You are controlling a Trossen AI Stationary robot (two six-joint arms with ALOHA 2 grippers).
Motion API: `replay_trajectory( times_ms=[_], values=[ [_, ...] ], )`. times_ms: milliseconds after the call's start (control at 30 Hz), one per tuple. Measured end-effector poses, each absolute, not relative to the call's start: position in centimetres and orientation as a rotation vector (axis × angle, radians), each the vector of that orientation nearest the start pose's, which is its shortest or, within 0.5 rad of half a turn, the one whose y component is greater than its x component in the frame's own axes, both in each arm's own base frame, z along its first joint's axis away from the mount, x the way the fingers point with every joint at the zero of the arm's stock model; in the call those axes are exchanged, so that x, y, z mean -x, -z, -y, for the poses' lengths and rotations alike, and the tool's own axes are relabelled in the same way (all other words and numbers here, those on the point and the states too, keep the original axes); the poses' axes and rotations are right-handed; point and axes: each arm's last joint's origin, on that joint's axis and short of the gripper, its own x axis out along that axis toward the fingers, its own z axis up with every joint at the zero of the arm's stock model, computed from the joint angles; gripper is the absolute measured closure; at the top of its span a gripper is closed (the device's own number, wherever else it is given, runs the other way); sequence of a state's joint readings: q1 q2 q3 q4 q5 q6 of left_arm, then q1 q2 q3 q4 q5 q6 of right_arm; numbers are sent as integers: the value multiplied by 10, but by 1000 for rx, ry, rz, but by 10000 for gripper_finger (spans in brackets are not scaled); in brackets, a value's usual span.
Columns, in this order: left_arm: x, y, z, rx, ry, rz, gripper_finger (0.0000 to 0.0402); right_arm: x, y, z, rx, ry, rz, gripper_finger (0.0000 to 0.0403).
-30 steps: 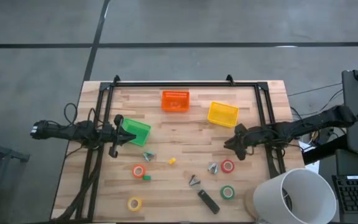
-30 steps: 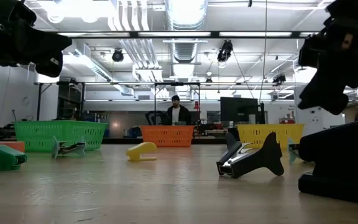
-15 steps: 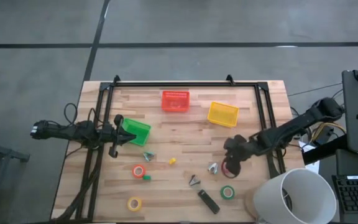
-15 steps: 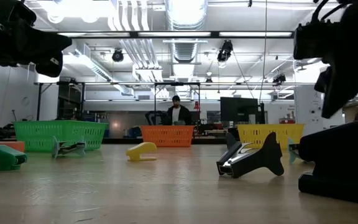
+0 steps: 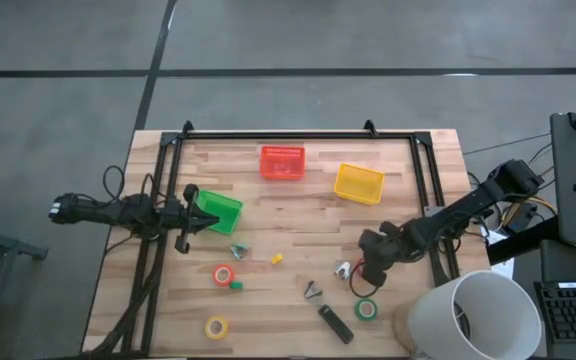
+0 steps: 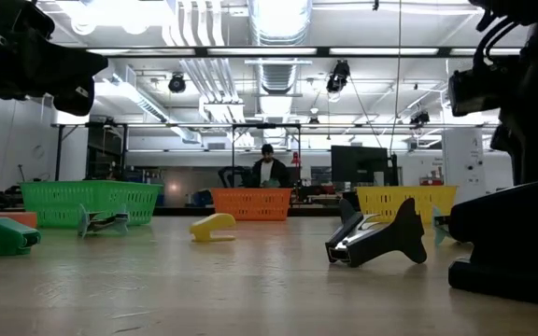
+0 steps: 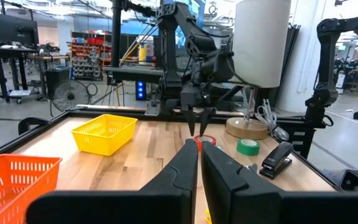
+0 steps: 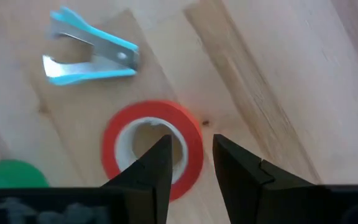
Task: Pick and place Stapler, Stapler remover, tape
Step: Put the red tape into the yellow basket
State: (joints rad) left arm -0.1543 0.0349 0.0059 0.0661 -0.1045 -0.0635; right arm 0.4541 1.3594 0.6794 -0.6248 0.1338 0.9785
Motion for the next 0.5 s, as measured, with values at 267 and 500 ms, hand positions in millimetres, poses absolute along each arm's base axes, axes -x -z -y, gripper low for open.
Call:
replay_trajectory(
  times_ms=[267, 500],
  values=[
    [-99, -169, 12, 69, 51, 35, 378, -197, -158, -93, -496, 372, -1239, 285],
    [-99, -169, 12, 68, 50, 35, 376, -198, -154, -96, -509, 385, -1243, 278]
  ],
)
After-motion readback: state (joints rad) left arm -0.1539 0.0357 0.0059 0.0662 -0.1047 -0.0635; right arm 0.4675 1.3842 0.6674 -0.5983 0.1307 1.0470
